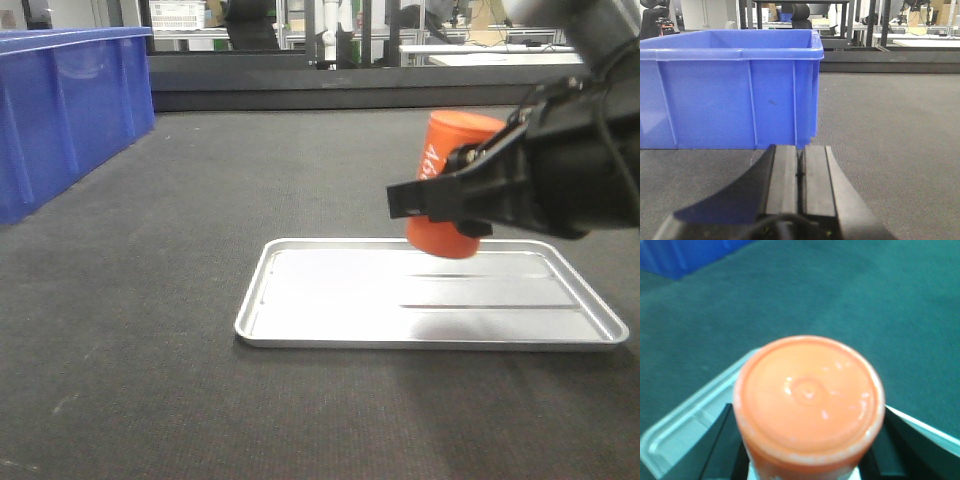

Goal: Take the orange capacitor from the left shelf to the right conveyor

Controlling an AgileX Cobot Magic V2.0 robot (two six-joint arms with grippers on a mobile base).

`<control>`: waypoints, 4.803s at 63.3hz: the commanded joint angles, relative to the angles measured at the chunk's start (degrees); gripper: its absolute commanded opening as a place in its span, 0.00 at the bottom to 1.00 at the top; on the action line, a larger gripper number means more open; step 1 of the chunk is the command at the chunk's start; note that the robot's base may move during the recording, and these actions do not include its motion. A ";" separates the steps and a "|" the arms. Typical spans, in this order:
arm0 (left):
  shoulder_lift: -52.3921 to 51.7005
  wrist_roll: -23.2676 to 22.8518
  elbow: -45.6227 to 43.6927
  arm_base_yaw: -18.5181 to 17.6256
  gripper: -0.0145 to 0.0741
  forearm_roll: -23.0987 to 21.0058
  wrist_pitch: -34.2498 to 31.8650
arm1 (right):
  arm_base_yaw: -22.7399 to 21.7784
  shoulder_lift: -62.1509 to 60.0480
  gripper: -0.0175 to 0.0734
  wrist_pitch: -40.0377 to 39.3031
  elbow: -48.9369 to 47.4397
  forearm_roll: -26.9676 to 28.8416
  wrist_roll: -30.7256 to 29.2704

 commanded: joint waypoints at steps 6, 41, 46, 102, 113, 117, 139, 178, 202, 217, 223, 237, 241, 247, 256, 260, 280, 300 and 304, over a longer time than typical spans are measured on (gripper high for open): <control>0.58 0.00 -0.45 -0.44 0.05 -0.31 -4.85 | -0.49 1.79 0.68 -6.26 -1.68 0.20 -0.84; 0.58 0.00 -0.45 -0.44 0.05 -0.31 -4.85 | -0.44 1.57 0.85 -12.05 -1.68 0.20 -0.79; 0.58 0.00 -0.45 -0.44 0.05 -0.31 -4.85 | -0.44 0.32 0.85 -12.45 -1.68 0.20 -0.79; 0.58 0.00 -0.45 -0.44 0.05 -0.31 -4.85 | -0.44 -24.05 0.24 -16.30 -1.44 -0.55 -0.37; 0.58 0.00 -0.45 -0.44 0.05 -0.31 -4.85 | -0.50 -24.05 0.24 -21.39 -1.44 -0.27 -1.16; 0.58 0.00 -0.45 -0.44 0.05 -0.31 -4.85 | -0.74 -24.05 0.24 -23.72 -1.44 0.48 -3.74; 0.58 0.00 -0.45 -0.44 0.05 -0.31 -4.85 | -12.88 -36.10 0.24 2.50 -1.44 20.05 -19.14; 0.58 0.00 -0.45 -0.44 0.05 -0.31 -4.85 | -31.32 -68.38 0.24 40.34 2.20 20.00 -26.33; 0.58 0.00 -0.45 -0.44 0.05 -0.31 -4.85 | -31.32 -75.17 0.25 35.62 10.79 11.19 -16.04; 0.58 0.00 -0.45 -0.44 0.05 -0.31 -4.85 | -31.14 -82.51 0.25 33.26 18.50 6.57 -5.89; 0.58 0.00 -0.45 -0.44 0.05 -0.31 -4.85 | -31.14 -84.60 0.25 32.63 21.01 6.09 -5.95; 0.58 0.00 -0.45 -0.44 0.05 -0.31 -4.85 | -31.14 -84.54 0.25 30.03 24.19 6.03 -5.90; 0.58 0.00 -0.45 -0.44 0.05 -0.31 -4.85 | -31.14 -84.54 0.25 29.91 24.19 5.99 -5.90; 0.58 0.00 -0.45 -0.44 0.05 0.00 -4.85 | -31.14 -84.54 0.25 30.03 24.19 6.02 -5.90; 0.58 0.00 -0.45 -0.44 0.05 -0.31 -4.85 | -31.14 -84.54 0.25 29.10 24.19 6.02 -5.85; 0.58 0.00 -0.45 -0.44 0.05 -0.31 -4.85 | -31.14 -84.54 0.25 28.48 24.19 6.02 -5.85; 0.58 0.00 -0.45 -0.44 0.05 -0.31 -4.85 | -31.14 -84.54 0.25 27.80 24.19 6.02 -5.85; 0.58 0.00 -0.45 -0.44 0.05 -0.31 -4.85 | -31.14 -84.54 0.25 27.80 24.19 6.02 -5.85; 0.58 0.00 -0.45 -0.44 0.05 -0.31 -4.85 | -31.14 -84.54 0.25 27.80 24.19 6.02 -5.85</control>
